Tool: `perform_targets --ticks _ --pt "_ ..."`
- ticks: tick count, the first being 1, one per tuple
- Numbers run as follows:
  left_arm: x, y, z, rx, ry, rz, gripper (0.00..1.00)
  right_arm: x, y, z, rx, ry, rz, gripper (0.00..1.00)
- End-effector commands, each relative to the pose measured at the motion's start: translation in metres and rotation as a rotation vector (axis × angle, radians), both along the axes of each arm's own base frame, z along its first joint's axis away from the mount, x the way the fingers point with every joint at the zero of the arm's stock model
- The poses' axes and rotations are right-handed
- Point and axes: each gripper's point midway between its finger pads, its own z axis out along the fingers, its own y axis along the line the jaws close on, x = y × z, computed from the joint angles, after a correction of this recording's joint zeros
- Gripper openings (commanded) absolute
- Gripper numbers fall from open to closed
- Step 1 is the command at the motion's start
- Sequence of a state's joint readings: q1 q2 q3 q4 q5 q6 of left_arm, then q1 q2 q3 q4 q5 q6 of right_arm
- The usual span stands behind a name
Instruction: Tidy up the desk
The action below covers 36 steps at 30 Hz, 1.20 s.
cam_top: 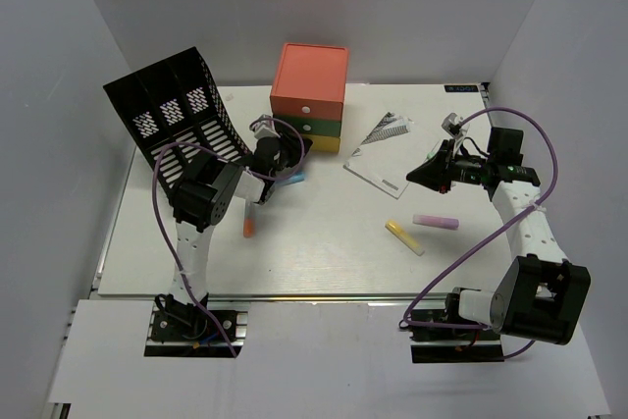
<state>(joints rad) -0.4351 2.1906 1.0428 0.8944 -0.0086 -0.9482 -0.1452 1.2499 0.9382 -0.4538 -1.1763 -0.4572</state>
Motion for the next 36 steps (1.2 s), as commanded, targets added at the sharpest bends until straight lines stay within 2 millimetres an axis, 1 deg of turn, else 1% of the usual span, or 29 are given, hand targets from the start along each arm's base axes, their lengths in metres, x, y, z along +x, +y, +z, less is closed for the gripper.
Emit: perform_targets --ticks 1,2,4,6,7,8,9,10,11,12,14,15,18,19,23,25,26,27,28,29,31,32,34,35,36 --pt "0.006 0.000 0.018 -0.035 -0.045 0.018 0.29 0.001 -0.002 0.000 -0.004 -0.012 -0.001 0.10" --pt "0.004 0.001 0.015 -0.033 -0.039 0.018 0.27 0.001 -0.003 0.000 -0.006 -0.013 -0.003 0.10" --pt "0.001 0.002 0.019 -0.040 -0.048 0.017 0.23 0.000 -0.002 0.000 -0.006 -0.013 -0.002 0.10" --pt "-0.006 0.004 0.017 -0.041 -0.044 0.008 0.20 0.001 -0.003 0.000 -0.007 -0.015 -0.004 0.10" --pt "-0.008 0.004 0.021 -0.048 -0.051 0.006 0.20 0.001 -0.003 0.000 -0.007 -0.013 -0.004 0.10" --pt "-0.014 0.006 0.018 -0.044 -0.041 0.003 0.20 0.001 -0.003 0.000 -0.008 -0.013 -0.007 0.10" --pt "-0.017 0.006 0.019 -0.047 -0.045 -0.002 0.19 0.001 -0.003 0.000 -0.009 -0.014 -0.005 0.10" --pt "-0.020 0.008 0.025 -0.053 -0.054 -0.002 0.19 0.001 -0.004 0.000 -0.007 -0.013 -0.007 0.10" --pt "-0.023 0.009 0.025 -0.052 -0.052 -0.002 0.19 0.001 -0.003 -0.001 -0.006 -0.010 -0.006 0.10" --pt "-0.034 0.007 0.020 -0.052 -0.037 -0.036 0.19 0.001 -0.003 0.000 -0.008 -0.013 -0.005 0.10" --pt "-0.044 0.004 0.024 -0.055 -0.040 -0.059 0.19 0.001 -0.004 0.000 -0.008 -0.013 -0.006 0.10" --pt "-0.050 0.007 0.018 -0.045 -0.025 -0.061 0.19 0.001 -0.003 -0.001 -0.008 -0.011 -0.006 0.10" --pt "-0.058 0.009 0.020 -0.040 -0.022 -0.070 0.20 0.001 -0.004 -0.001 -0.008 -0.011 -0.007 0.11" --pt "-0.063 0.011 0.014 -0.033 -0.007 -0.074 0.20 0.002 -0.004 -0.002 -0.010 -0.009 -0.010 0.10" --pt "-0.072 0.013 0.012 -0.031 0.008 -0.087 0.22 0.002 -0.005 -0.003 -0.013 -0.007 -0.014 0.11" --pt "-0.074 0.013 0.012 -0.031 0.011 -0.089 0.27 0.003 -0.005 -0.004 -0.014 -0.003 -0.015 0.12" --pt "-0.075 0.013 0.013 -0.028 0.015 -0.092 0.40 0.002 -0.005 -0.004 -0.013 0.002 -0.014 0.14" --pt "-0.074 0.013 0.013 -0.026 0.019 -0.090 0.45 0.002 -0.005 -0.005 -0.015 0.005 -0.015 0.21" --pt "-0.073 0.013 0.015 -0.021 0.016 -0.092 0.51 0.002 -0.006 -0.006 -0.014 0.011 -0.017 0.24" --pt "-0.073 0.012 0.017 -0.014 0.017 -0.094 0.56 0.002 -0.005 -0.006 -0.014 0.013 -0.015 0.29" --pt "-0.073 0.012 0.021 -0.006 0.011 -0.100 0.59 0.002 -0.005 -0.008 -0.018 0.014 -0.015 0.33" --pt "-0.074 0.012 0.021 -0.001 0.018 -0.105 0.60 0.002 -0.005 -0.007 -0.017 0.014 -0.012 0.33" --pt "-0.075 0.011 0.030 0.006 0.002 -0.117 0.61 0.004 -0.007 -0.009 -0.022 0.015 -0.018 0.35" --pt "-0.078 0.011 0.027 0.020 0.019 -0.123 0.62 0.003 -0.006 -0.009 -0.022 0.018 -0.016 0.35" --pt "-0.079 0.011 0.033 0.032 0.011 -0.132 0.62 0.003 -0.006 -0.011 -0.024 0.025 -0.016 0.35"
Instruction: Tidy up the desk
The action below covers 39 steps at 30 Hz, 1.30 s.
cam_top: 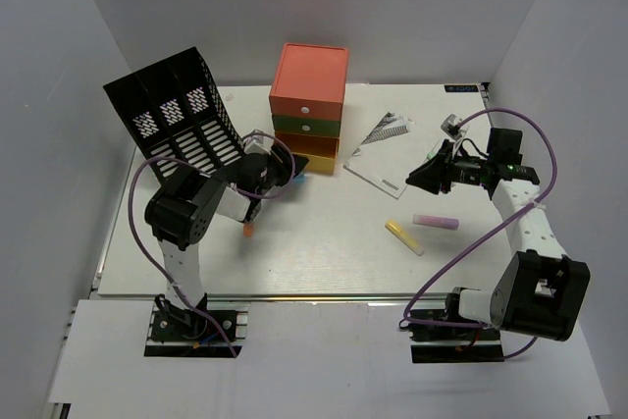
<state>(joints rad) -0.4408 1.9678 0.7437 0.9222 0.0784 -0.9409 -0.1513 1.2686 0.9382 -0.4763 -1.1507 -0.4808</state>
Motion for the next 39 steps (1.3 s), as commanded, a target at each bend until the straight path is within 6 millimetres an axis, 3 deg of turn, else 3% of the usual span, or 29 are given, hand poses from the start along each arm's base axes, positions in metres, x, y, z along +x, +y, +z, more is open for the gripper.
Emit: perform_targets --ticks 1,8,11,12,13,14,15,16,18,22,23,24,28,33,39 --pt "-0.005 -0.004 0.027 0.030 -0.039 -0.048 0.62 0.002 -0.004 -0.001 -0.005 0.002 -0.005 0.36" --pt "-0.024 0.005 0.030 0.175 -0.010 -0.112 0.61 0.004 -0.004 -0.005 -0.017 0.007 -0.007 0.36" --pt "-0.033 0.014 0.034 0.284 -0.028 -0.146 0.54 0.004 -0.005 -0.007 -0.020 0.011 -0.011 0.36" --pt "-0.034 0.016 0.035 0.318 -0.036 -0.156 0.50 0.004 -0.005 -0.006 -0.023 0.007 -0.013 0.36" --pt "-0.038 0.019 0.032 0.360 -0.026 -0.177 0.31 0.004 -0.005 -0.007 -0.023 0.007 -0.013 0.36" --pt "-0.039 0.022 0.034 0.439 -0.072 -0.219 0.20 0.004 -0.005 -0.006 -0.025 0.004 -0.012 0.36" --pt "-0.035 0.023 0.041 0.479 -0.087 -0.233 0.13 0.004 -0.005 -0.006 -0.025 0.003 -0.012 0.36" --pt "-0.040 0.027 0.032 0.573 -0.090 -0.299 0.08 0.004 -0.005 -0.006 -0.027 0.003 -0.014 0.36" --pt "-0.040 0.030 0.033 0.660 -0.078 -0.363 0.09 0.004 -0.005 -0.006 -0.028 0.000 -0.014 0.36" --pt "-0.042 0.031 0.025 0.834 -0.071 -0.599 0.25 0.004 -0.006 -0.006 -0.030 -0.002 -0.015 0.36" --pt "-0.043 0.031 0.011 0.861 -0.038 -0.647 0.28 0.004 -0.006 -0.006 -0.030 -0.001 -0.013 0.36" --pt "-0.042 0.029 0.016 0.882 -0.023 -0.702 0.31 0.004 -0.006 -0.006 -0.030 -0.005 -0.013 0.36" --pt "-0.044 0.036 -0.001 1.021 -0.032 -0.868 0.36 0.004 -0.006 -0.006 -0.031 -0.005 -0.013 0.36" --pt "-0.041 0.048 0.001 1.129 -0.139 -0.868 0.41 0.003 -0.005 -0.005 -0.031 -0.008 -0.011 0.36" --pt "-0.046 0.061 -0.014 1.192 -0.168 -0.854 0.44 0.004 -0.006 -0.007 -0.030 -0.002 -0.011 0.36"
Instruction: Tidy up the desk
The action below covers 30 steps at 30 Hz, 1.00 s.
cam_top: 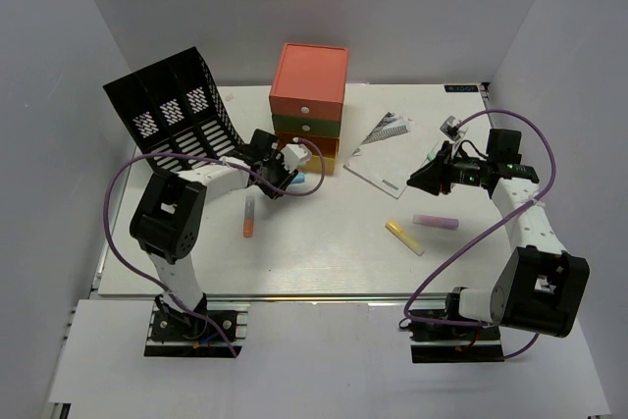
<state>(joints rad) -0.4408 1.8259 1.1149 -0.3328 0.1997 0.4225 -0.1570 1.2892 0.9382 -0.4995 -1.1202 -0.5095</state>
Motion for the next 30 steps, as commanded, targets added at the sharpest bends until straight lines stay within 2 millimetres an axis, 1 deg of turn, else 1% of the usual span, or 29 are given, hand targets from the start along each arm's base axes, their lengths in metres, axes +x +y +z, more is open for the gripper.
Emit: perform_targets --ticks 1,2,4,5,8,14,19,22,25,26,27,28,29,30 --pt "0.013 0.002 0.020 0.017 -0.120 -0.040 0.44 0.001 -0.001 0.005 -0.002 -0.027 0.006 0.36" --pt "0.018 0.003 0.019 0.026 -0.138 -0.026 0.48 0.001 -0.001 0.004 -0.001 -0.021 0.007 0.36" --pt "0.020 0.003 0.019 0.021 -0.149 -0.025 0.49 0.001 -0.001 0.004 -0.004 -0.022 0.006 0.36" --pt "0.022 0.002 0.019 0.015 -0.168 -0.021 0.60 0.001 -0.002 0.004 -0.004 -0.023 0.004 0.36" --pt "0.027 -0.001 0.029 -0.005 -0.205 -0.016 0.61 0.001 -0.001 0.004 -0.006 -0.026 0.007 0.36" --pt "0.030 -0.003 0.050 -0.036 -0.264 -0.017 0.61 0.002 -0.001 0.002 -0.006 -0.018 0.006 0.36" --pt "0.024 -0.005 0.052 -0.063 -0.257 -0.017 0.60 0.002 -0.001 0.000 -0.007 -0.013 0.005 0.36" --pt "0.022 -0.009 0.054 -0.103 -0.226 0.025 0.60 0.002 -0.001 0.001 -0.008 -0.018 0.004 0.36" --pt "0.022 -0.012 0.059 -0.162 -0.171 0.133 0.61 0.003 -0.001 0.001 -0.008 -0.016 0.004 0.36" --pt "0.020 -0.014 0.059 -0.203 -0.127 0.214 0.62 0.003 -0.002 0.001 -0.009 -0.016 0.003 0.36" --pt "0.019 -0.013 0.062 -0.218 -0.107 0.270 0.71 0.003 -0.002 0.001 -0.009 -0.014 0.002 0.36" --pt "0.018 -0.013 0.063 -0.241 -0.082 0.325 0.72 0.003 -0.002 0.001 -0.010 -0.016 0.000 0.36" --pt "0.016 -0.014 0.065 -0.294 -0.040 0.425 0.75 0.003 -0.002 0.001 -0.010 -0.014 0.002 0.36" --pt "0.014 -0.010 0.071 -0.317 -0.034 0.500 0.79 0.003 -0.001 0.001 -0.008 -0.018 0.004 0.36"
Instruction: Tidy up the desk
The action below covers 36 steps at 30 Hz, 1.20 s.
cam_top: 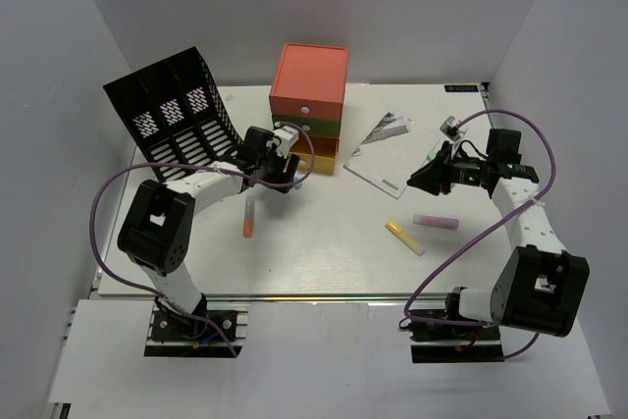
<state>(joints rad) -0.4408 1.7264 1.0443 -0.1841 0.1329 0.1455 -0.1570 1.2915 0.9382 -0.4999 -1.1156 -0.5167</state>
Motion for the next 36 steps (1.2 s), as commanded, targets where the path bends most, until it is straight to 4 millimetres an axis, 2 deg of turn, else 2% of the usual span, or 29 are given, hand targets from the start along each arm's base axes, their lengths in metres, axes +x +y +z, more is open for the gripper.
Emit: perform_targets --ticks 1,4,5,10,13,18,21,25,29,32,36 --pt "-0.002 -0.003 0.037 -0.194 0.057 0.291 0.80 0.002 -0.001 0.003 -0.004 -0.016 0.002 0.36" --pt "-0.009 -0.001 0.042 -0.289 0.139 0.480 0.85 0.002 -0.001 0.003 -0.002 -0.013 0.005 0.36" --pt "-0.008 0.002 0.042 -0.333 0.162 0.592 0.87 0.002 -0.001 0.003 -0.003 -0.013 0.004 0.36" --pt "-0.011 0.007 0.032 -0.448 0.291 0.924 0.87 0.002 -0.002 0.005 -0.003 -0.022 0.003 0.36" --pt "-0.003 0.013 0.031 -0.490 0.276 1.048 0.85 0.002 -0.002 0.005 -0.002 -0.021 -0.001 0.36" --pt "0.012 0.010 0.040 -0.539 0.227 1.132 0.81 0.002 -0.002 0.005 -0.003 -0.022 0.000 0.36" --pt "0.020 0.002 0.035 -0.537 0.240 1.152 0.78 0.002 -0.002 0.006 -0.004 -0.028 0.000 0.36" --pt "0.021 -0.006 0.019 -0.519 0.287 1.193 0.70 0.002 -0.003 0.006 -0.006 -0.028 -0.002 0.36" --pt "0.017 -0.011 0.009 -0.513 0.322 1.213 0.53 0.002 -0.004 0.008 -0.008 -0.036 -0.004 0.36" --pt "0.016 -0.015 0.008 -0.514 0.321 1.208 0.48 0.002 -0.004 0.008 -0.006 -0.035 -0.002 0.36" --pt "0.017 -0.014 0.004 -0.503 0.320 1.215 0.47 0.002 -0.004 0.007 -0.005 -0.034 -0.003 0.36"
